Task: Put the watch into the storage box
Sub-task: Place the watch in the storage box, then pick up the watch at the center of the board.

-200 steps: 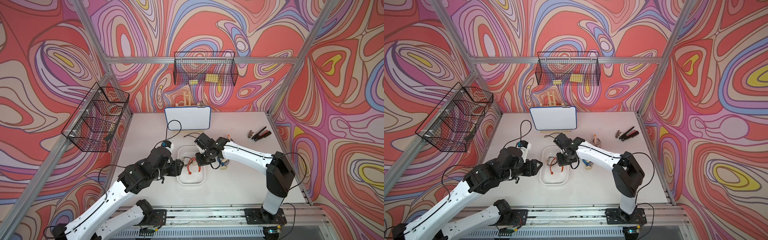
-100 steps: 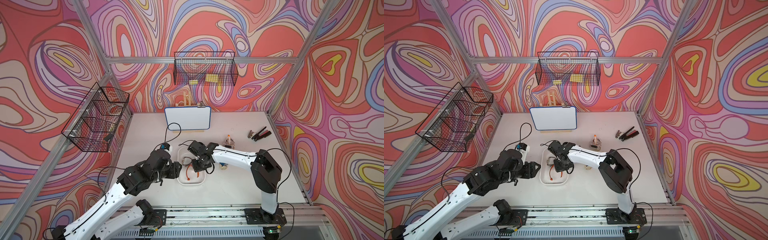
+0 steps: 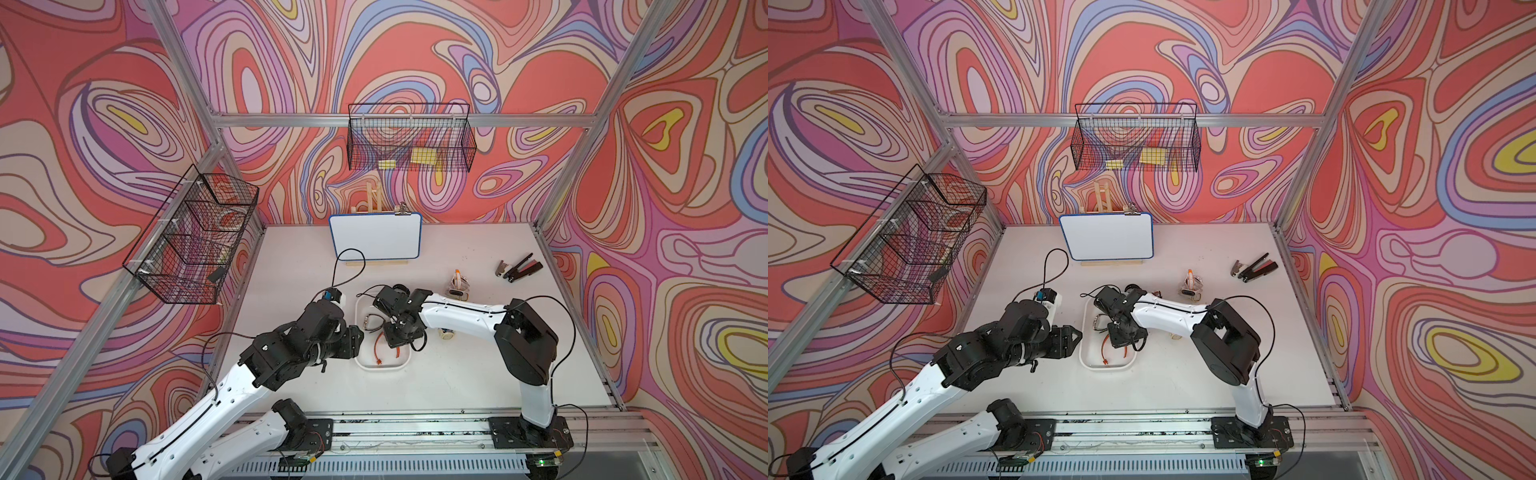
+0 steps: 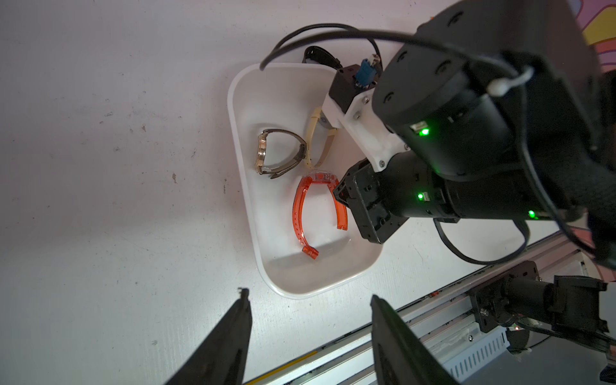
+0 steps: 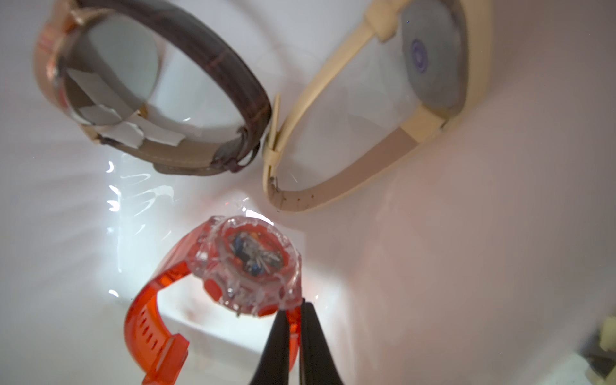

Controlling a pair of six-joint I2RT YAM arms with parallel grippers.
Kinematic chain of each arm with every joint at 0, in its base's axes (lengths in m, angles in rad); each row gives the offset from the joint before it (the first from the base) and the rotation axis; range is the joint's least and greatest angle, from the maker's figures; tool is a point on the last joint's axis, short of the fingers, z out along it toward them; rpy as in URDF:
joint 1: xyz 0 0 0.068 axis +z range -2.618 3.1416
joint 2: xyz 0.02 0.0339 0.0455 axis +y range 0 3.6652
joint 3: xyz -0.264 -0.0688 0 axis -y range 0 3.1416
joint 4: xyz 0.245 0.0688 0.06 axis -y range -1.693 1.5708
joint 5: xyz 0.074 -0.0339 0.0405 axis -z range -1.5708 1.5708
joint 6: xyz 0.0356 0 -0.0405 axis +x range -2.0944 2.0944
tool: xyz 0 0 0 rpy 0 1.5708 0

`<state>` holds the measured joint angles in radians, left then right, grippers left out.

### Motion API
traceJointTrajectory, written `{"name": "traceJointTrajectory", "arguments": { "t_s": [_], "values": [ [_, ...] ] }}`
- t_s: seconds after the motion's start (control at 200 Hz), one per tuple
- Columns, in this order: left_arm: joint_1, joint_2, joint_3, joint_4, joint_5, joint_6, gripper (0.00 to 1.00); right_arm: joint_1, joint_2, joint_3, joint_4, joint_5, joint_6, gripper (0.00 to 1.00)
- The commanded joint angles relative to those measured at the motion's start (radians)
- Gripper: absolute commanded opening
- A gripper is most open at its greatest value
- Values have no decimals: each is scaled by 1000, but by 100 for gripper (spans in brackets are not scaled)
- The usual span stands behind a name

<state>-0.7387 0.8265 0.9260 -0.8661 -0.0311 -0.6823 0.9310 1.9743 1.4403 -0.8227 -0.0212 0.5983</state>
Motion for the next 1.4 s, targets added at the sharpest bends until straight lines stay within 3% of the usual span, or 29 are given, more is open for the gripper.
{"name": "traceJointTrajectory", "arguments": {
  "t_s": [0.0, 0.215, 0.521, 0.821, 1.042, 1.392],
  "values": [
    [5, 1, -8, 21, 10, -12, 62, 6, -28, -14, 9, 11, 17, 16],
    [5, 11, 7, 22, 11, -11, 64, 6, -117, -30, 34, -8, 32, 36],
    [5, 81, 42, 87, 88, 10, 65, -38, -337, -73, 43, -1, 50, 52],
    [-12, 251, 70, 279, 277, 8, 67, -364, -600, -300, 55, -89, 16, 69],
    [-72, 510, 241, 292, 336, 30, 67, -588, -689, -413, 54, -153, -49, 77],
    [-85, 924, 528, 244, 420, 3, 57, -800, -749, -501, 25, -191, -136, 86]
  ]
}}
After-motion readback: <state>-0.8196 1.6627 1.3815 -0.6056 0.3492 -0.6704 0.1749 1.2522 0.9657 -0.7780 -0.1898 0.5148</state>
